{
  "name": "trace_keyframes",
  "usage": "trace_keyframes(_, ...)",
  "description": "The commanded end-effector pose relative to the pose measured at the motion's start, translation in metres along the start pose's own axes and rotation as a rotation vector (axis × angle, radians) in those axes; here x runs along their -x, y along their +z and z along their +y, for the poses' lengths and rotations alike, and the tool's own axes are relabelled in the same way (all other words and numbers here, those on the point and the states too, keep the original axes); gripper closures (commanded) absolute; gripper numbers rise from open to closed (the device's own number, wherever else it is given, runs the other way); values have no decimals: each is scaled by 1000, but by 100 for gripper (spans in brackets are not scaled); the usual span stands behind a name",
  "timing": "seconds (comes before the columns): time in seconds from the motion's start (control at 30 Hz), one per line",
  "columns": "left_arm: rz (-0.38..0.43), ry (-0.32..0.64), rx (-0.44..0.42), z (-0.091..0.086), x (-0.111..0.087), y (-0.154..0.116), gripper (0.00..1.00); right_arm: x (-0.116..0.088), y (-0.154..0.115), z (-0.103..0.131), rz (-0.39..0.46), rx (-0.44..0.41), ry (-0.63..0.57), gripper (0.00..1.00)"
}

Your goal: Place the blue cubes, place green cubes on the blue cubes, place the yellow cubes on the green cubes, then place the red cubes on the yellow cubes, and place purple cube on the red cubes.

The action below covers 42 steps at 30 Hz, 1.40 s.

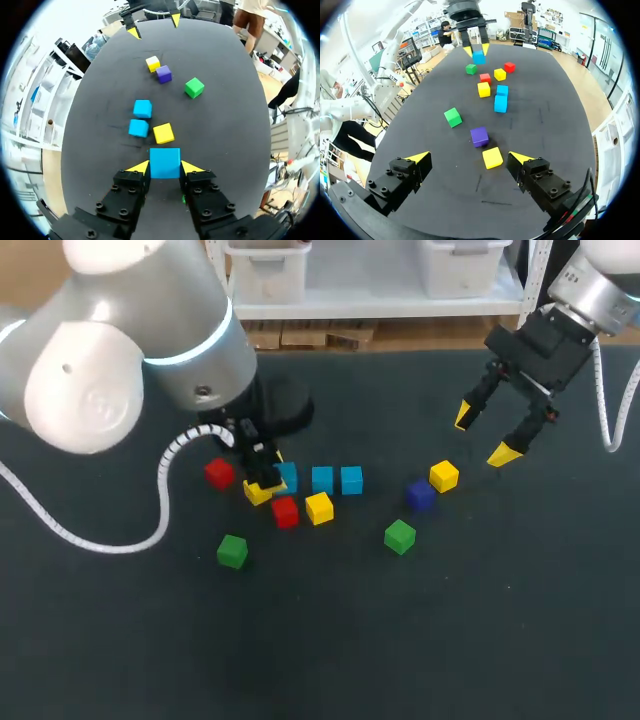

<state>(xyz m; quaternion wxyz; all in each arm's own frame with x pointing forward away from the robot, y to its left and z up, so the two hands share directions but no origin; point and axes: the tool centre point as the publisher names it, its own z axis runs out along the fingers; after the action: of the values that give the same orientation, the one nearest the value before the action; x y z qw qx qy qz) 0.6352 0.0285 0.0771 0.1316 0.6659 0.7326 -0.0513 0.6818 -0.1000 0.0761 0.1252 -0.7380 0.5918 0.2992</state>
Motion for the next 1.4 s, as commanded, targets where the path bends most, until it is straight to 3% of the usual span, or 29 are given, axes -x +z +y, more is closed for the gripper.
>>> trace_keyframes(0.03,-17,24,-51,22,-8,11,100,0,0,-1,-2,1,-1,0)
trace_keyframes(0.37,-67,83,-77,39,-34,28,100,0,0,-1,-2,1,-1,0)
trace_keyframes(0.63,-112,104,-82,44,-38,35,100,0,0,-1,-2,1,-1,0)
trace_keyframes(1.4,-133,130,-109,51,1,63,100,0,0,-1,-2,1,-1,0)
